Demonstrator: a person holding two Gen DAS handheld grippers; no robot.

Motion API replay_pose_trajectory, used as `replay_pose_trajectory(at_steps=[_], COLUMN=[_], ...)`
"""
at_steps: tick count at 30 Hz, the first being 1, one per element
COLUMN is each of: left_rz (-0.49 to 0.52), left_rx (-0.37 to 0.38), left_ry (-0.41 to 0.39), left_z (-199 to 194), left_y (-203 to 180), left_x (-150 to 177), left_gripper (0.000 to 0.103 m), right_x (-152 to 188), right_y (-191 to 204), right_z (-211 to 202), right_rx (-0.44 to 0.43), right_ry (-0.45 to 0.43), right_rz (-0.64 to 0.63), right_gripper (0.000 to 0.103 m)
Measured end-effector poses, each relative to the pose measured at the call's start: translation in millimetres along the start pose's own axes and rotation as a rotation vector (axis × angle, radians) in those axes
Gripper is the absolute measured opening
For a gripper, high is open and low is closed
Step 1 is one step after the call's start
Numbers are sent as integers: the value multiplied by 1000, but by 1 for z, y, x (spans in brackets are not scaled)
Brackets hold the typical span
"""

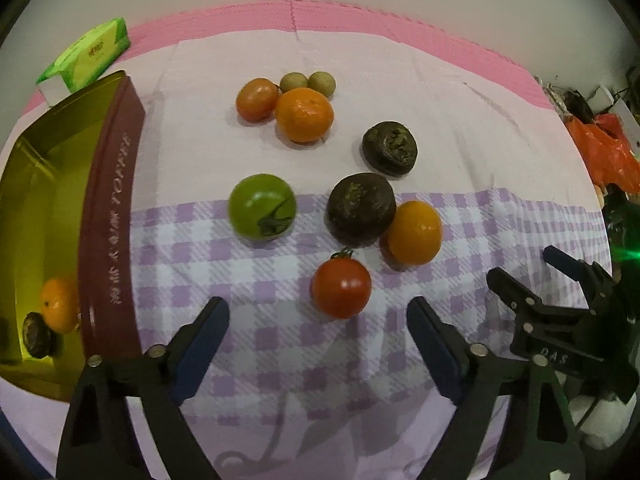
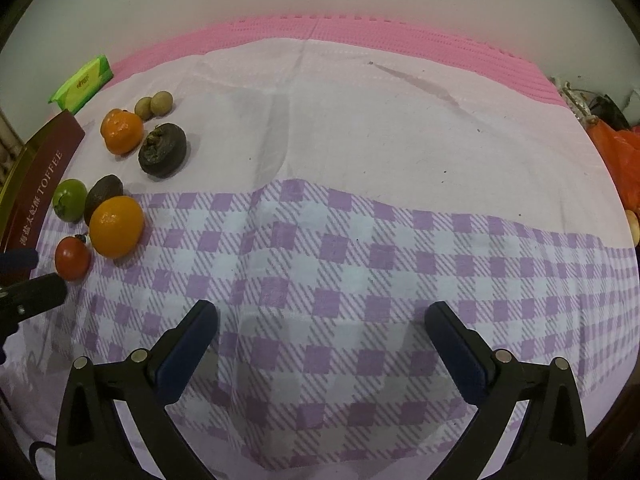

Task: Organize fruits
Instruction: 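Grasp the red tomato with the left gripper, then carry the red tomato into the gold tray beside the orange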

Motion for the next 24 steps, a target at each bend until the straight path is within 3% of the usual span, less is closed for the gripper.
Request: replay_pose_trajectory(at_steps=[3,10,15,20,24], left_rz=[-27,-26,2,11,4], left_rx=[21,27,8,-15,-20], left_ry=[18,7,5,4,4], left_z=[7,12,13,13,12], left_y=[1,-1,-6,-7,-6], left_x=[-2,-12,-15,-14,-12], left_gripper=[69,59,44,38,28], right_x=[0,0,1,1,1], right_y=[-1,1,-2,0,-1], right_z=[0,0,0,-1,-1], right_rx=[0,-2,-5,-7,-8], right_ry=[0,-3,-6,-7,-9], right_rz=[0,-2,-4,-6,-7], right_gripper=[103,103,103,103,103])
Point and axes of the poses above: each gripper's, at about its wrist camera, not at the fingertips, and z roughly the way its jaws point, y to its left, x to its underside, the point moved 8 cm from there along z, roughly the way its jaws point, and after that the axes turned 7 degrees about z, right-handed, at the moved point
